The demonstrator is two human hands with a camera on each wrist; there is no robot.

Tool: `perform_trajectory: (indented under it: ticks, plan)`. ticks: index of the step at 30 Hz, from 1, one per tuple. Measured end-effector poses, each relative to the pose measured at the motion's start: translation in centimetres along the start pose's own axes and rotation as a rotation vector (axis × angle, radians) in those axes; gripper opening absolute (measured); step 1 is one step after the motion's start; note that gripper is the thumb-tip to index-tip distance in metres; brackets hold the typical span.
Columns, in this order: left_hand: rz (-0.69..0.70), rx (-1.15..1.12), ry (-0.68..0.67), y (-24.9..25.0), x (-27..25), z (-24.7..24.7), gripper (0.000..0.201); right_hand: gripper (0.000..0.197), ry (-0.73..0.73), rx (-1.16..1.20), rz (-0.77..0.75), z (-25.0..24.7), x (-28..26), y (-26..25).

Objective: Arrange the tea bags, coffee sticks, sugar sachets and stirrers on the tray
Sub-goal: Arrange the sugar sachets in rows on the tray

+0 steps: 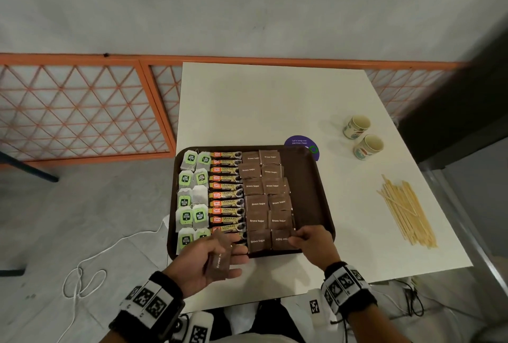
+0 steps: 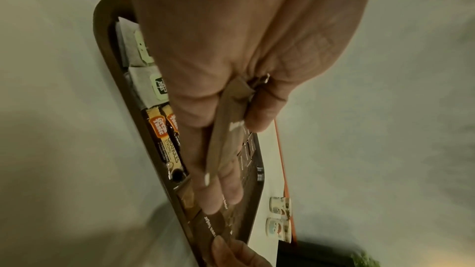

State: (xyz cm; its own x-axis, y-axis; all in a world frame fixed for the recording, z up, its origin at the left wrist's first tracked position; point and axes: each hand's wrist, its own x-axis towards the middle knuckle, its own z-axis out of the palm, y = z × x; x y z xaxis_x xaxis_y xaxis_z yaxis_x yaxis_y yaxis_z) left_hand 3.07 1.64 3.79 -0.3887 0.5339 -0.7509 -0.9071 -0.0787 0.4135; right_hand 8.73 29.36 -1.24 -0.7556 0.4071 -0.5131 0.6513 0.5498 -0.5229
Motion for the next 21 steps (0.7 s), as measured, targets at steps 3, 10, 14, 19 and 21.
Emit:
perform_trajectory:
  ticks: [3, 10, 14, 19, 21]
  plan:
    - [0.019, 0.003, -0.049, -0.1, -0.4, 0.0, 0.04, 0.023, 0.08, -0.016, 0.06, -0.1, -0.7, -0.4]
    - [0.056, 0.163, 0.001, -1.1, -0.2, 0.8, 0.027, 0.04, -0.2, 0.11, -0.269, 1.0, -7.0, -5.7]
    - [0.025, 0.195, 0.073, -2.1, 0.1, 1.3, 0.02, 0.024, -0.276, 0.052, -0.33, 3.4, -8.8, -5.7]
    - [-0.044, 0.495, 0.092, -3.2, -0.4, 0.6, 0.021, 0.009, -0.21, 0.186, -0.218, 3.4, -9.0, -3.5]
    - [-0.061, 0.509, 0.076, -3.3, -0.4, 0.6, 0.024, 0.011, -0.216, 0.214, -0.213, 3.4, -9.2, -3.5]
